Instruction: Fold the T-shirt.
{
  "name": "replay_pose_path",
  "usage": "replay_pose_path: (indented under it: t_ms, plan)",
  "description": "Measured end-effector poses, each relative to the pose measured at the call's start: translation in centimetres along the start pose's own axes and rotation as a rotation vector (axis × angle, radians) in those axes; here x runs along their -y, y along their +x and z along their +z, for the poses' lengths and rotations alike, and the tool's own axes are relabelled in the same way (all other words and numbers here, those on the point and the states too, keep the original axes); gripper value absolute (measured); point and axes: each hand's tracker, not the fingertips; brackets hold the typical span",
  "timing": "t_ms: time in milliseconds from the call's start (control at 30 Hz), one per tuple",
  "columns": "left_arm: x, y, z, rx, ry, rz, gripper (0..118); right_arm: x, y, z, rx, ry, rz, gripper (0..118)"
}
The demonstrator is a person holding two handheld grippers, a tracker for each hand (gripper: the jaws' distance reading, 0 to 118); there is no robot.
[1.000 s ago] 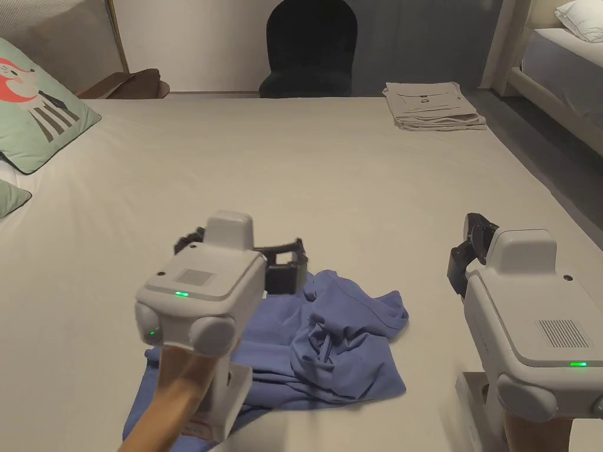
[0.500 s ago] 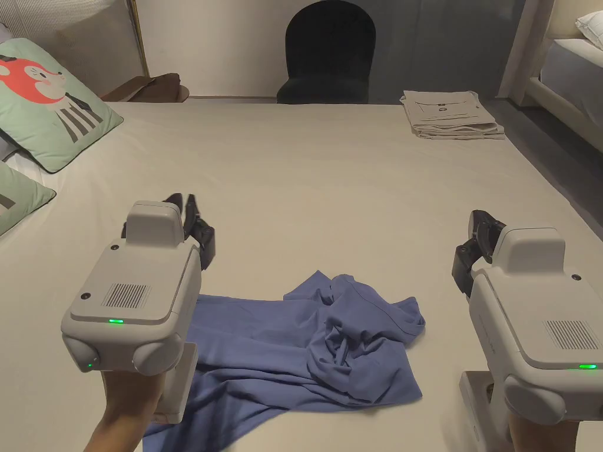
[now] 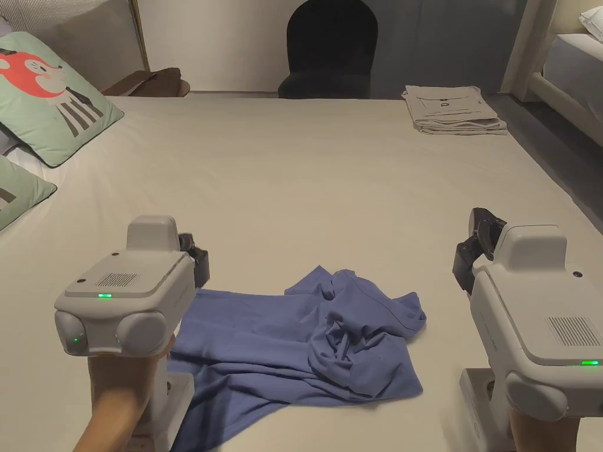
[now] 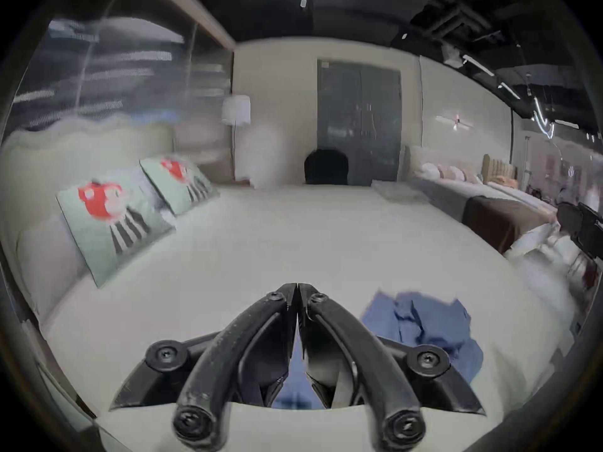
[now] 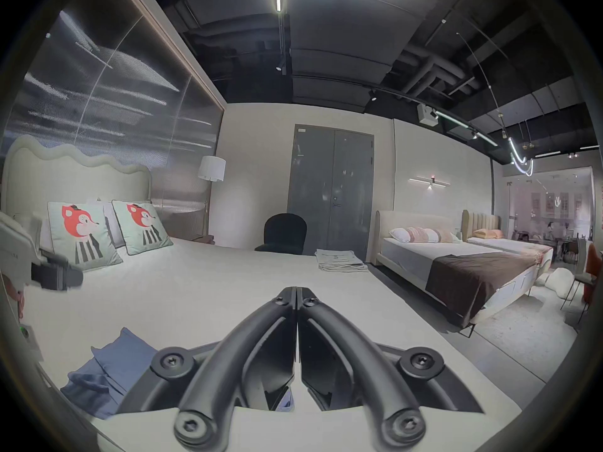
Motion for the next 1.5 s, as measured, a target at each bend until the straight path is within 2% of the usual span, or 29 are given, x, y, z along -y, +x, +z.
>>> replay_pose_path:
  t_ms: [100, 267, 433, 467, 533, 567, 600, 700, 767, 833, 867, 933, 967, 1033, 1067, 1267, 1367, 1400, 1467, 1500]
  plan:
    - [2.5, -0.6, 0.2, 0.037, -0.145, 0.029, 0, 0.4, -0.1, -0.1, -0.007, -0.011, 0.002, 0]
    - [7.1, -1.5, 1.0, 0.047, -0.289, -0.012, 0, 1.2, -0.5, -0.4, -0.022, -0.031, 0.001, 0]
    - [10.3, -2.8, 1.5, 0.042, -0.392, 0.068, 1, 1.7, -1.1, -0.7, -0.039, -0.048, -0.004, 0]
    - [10.6, -2.8, 1.8, 0.040, -0.403, 0.070, 8, 1.8, -1.3, -0.7, -0.043, -0.051, -0.005, 0]
    - [11.3, -2.8, 1.9, 0.017, -0.431, 0.068, 69, 2.1, -1.6, -0.8, -0.050, -0.058, -0.002, 0]
    - [11.6, -2.7, 1.8, 0.012, -0.448, 0.063, 93, 2.2, -1.7, -0.8, -0.055, -0.061, 0.000, 0]
    - [11.7, -2.6, 2.0, 0.008, -0.454, 0.064, 109, 2.3, -1.8, -0.8, -0.060, -0.065, 0.000, 0]
    - [12.3, -2.1, 1.9, -0.025, -0.450, 0.060, 108, 2.6, -2.0, -0.9, -0.068, -0.076, 0.002, 0]
    - [12.9, -2.7, 0.5, -0.036, -0.473, 0.047, 102, 2.8, -2.0, -1.0, -0.070, -0.083, 0.001, 0]
    - [13.5, -2.6, -0.1, -0.052, -0.494, 0.045, 65, 2.9, -2.0, -1.0, -0.071, -0.089, -0.002, 0]
    - [13.6, -2.3, 0.0, -0.052, -0.500, 0.048, 51, 2.9, -1.9, -1.0, -0.069, -0.089, -0.004, 0]
    - [14.4, -2.1, -0.4, -0.067, -0.536, 0.048, 49, 3.0, -1.8, -1.0, -0.066, -0.089, -0.004, 0]
    - [14.6, -2.1, -0.4, -0.056, -0.523, 0.055, 44, 3.0, -1.7, -1.0, -0.065, -0.090, -0.004, 0]
    - [14.3, -2.0, -0.1, -0.062, -0.505, 0.057, 11, 3.2, -1.5, -1.1, -0.062, -0.097, -0.001, 0]
    - [14.1, -2.0, 0.1, -0.046, -0.501, 0.063, 6, 3.2, -1.4, -1.1, -0.061, -0.100, -0.002, 0]
    - [12.5, -1.6, 1.2, 0.009, -0.439, 0.075, 5, 3.8, -0.8, -1.9, -0.051, -0.130, -0.019, 0]
    - [10.9, -1.6, 2.1, 0.039, -0.381, 0.087, 5, 4.6, -0.2, -4.0, -0.045, -0.238, -0.045, 0]
    - [10.4, -1.6, 2.2, 0.047, -0.368, 0.089, 4, 5.0, 0.1, -5.1, -0.035, -0.287, -0.053, 4]
    - [9.4, -1.6, 2.5, 0.070, -0.337, 0.090, 4, 6.0, 0.4, -7.8, -0.036, -0.426, -0.049, 20]
    - [9.0, -1.6, 2.5, 0.076, -0.324, 0.091, 4, 6.6, 0.7, -9.3, -0.046, -0.485, -0.055, 45]
